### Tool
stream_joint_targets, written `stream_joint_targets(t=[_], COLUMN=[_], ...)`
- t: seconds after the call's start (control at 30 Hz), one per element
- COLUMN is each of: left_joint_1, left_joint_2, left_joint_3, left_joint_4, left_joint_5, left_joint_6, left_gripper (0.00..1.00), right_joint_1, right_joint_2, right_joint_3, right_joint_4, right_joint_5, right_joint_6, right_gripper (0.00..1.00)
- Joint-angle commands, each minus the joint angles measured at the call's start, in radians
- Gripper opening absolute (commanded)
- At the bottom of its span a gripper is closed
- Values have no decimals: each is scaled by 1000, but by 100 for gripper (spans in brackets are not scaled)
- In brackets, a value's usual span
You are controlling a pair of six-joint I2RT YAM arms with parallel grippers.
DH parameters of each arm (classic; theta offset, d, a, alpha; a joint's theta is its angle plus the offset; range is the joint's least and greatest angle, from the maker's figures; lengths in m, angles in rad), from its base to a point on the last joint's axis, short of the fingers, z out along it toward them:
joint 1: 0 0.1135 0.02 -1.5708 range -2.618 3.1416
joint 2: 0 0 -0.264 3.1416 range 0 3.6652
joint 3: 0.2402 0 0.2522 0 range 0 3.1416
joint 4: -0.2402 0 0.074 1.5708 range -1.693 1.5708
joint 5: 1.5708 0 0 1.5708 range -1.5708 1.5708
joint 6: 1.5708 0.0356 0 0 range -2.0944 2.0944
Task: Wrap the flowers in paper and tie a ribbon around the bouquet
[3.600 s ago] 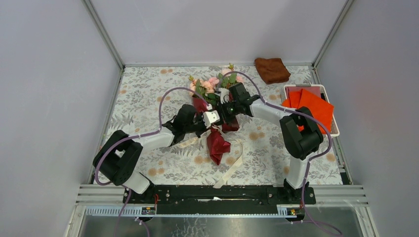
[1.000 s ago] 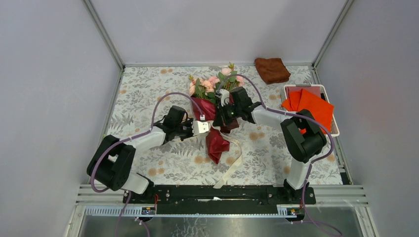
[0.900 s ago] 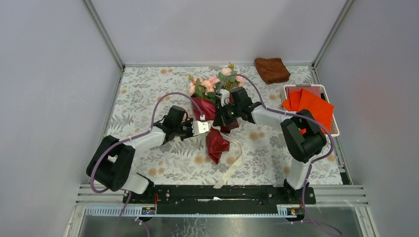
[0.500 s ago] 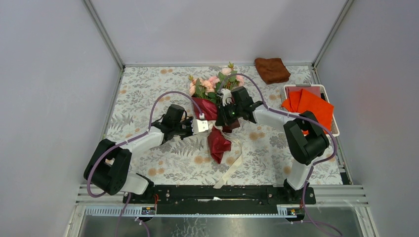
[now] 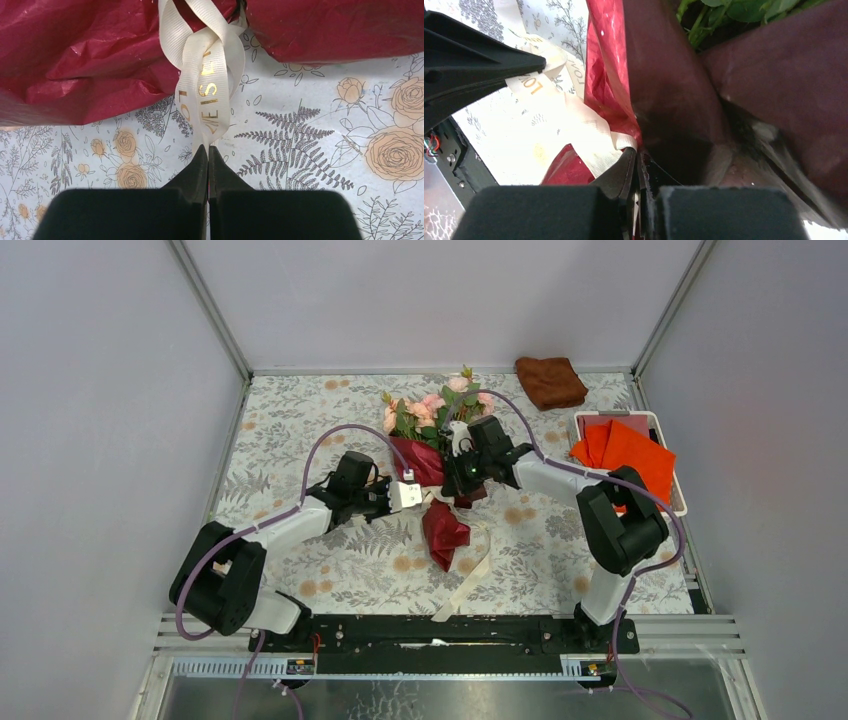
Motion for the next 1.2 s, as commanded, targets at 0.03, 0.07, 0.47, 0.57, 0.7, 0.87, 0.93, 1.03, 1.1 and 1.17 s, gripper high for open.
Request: stream_joint_targets(t=[0.03,0.07,0.47,0.57,0.7,0.87,0.93,1.03,1.1,1.17], left_joint_1=[-1,-1,17,17,17,17,17,19,19,19], left_joint_2=[-24,-26,-34,-28,-15,-12,-4,0,-9,-14], left_joint_3=[39,41,-8,-26,-50,-88,-96,-120,-117,-110], left_joint_4=[-11,-17,-41,-20,16,37,37,55,43,38], left_joint_5=[16,15,-56,-68,-95,-109,-126,-150,-132,-113], left_joint_6=[21,28,118,158,215,293,310,338,340,337], left_gripper=[0,0,0,0,0,0,0,0,0,0], right_joint_1=[1,1,-4,-10,-55,-110,-115,-115,-115,-114], right_joint_2=[-80,-87,-195,-249,-327,-391,-415,-439,-443,-445], right_joint_3=[52,55,6,-34,-124,-264,-314,-358,-377,-397], right_joint_4=[-61,-74,-135,-106,-35,50,82,86,90,121], right_joint_5=[70,85,161,153,159,180,183,203,210,201], right_joint_6=[-36,-41,-24,16,133,276,317,328,310,307], right_gripper=[1,1,1,0,0,0,3,5,5,5])
